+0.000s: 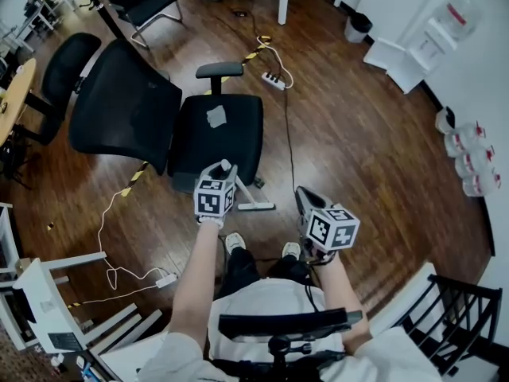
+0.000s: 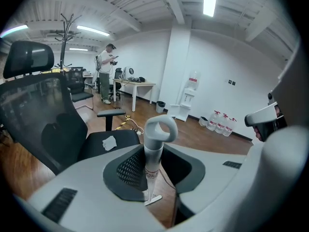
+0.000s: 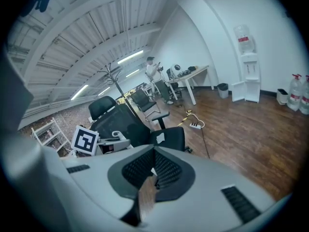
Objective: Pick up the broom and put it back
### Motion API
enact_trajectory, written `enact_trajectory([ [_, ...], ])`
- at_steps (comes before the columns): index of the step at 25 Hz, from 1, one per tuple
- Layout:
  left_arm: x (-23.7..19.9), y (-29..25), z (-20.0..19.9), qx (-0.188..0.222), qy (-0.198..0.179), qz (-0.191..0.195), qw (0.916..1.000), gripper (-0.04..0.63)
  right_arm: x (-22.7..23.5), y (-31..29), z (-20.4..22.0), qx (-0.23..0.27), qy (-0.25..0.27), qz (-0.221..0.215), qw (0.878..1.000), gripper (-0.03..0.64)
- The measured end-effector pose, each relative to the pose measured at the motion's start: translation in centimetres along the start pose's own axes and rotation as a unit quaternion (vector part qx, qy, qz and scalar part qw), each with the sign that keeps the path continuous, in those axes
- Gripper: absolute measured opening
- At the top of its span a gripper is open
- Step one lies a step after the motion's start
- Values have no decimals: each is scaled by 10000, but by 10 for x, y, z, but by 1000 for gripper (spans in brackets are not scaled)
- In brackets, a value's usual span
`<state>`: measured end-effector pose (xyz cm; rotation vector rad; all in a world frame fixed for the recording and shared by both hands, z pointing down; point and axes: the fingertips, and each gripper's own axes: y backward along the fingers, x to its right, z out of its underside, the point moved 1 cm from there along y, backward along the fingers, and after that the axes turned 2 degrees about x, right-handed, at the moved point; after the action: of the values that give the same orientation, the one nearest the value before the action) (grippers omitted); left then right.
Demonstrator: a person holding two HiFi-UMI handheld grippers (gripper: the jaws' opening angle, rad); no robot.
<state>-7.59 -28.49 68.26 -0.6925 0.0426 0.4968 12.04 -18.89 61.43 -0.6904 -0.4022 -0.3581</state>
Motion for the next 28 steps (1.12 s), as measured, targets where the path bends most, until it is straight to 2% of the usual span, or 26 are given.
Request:
enact_trajectory([
  [8,-32,-26,-19,-67,-227,-163,9996,101,15,-1,-2,68,-127,182,9997,12],
  [16,-42,-38,-29,-179,-250,-198,9993,107,14,-7,-5,23,-148,195,9997,13],
  [19,-44,-35,-34,-42,-183,-276,9994,150,15,-7,-10,40,-105,188,9998,12],
  [25,-41,-16,-45,223,-17,-409,9989,169,18,-9,-9,2,-54,87,9999,12],
  [28,-39,4,-50,456,230,-550,9972,172,15,-5,-17,50,1,10,10000,12],
])
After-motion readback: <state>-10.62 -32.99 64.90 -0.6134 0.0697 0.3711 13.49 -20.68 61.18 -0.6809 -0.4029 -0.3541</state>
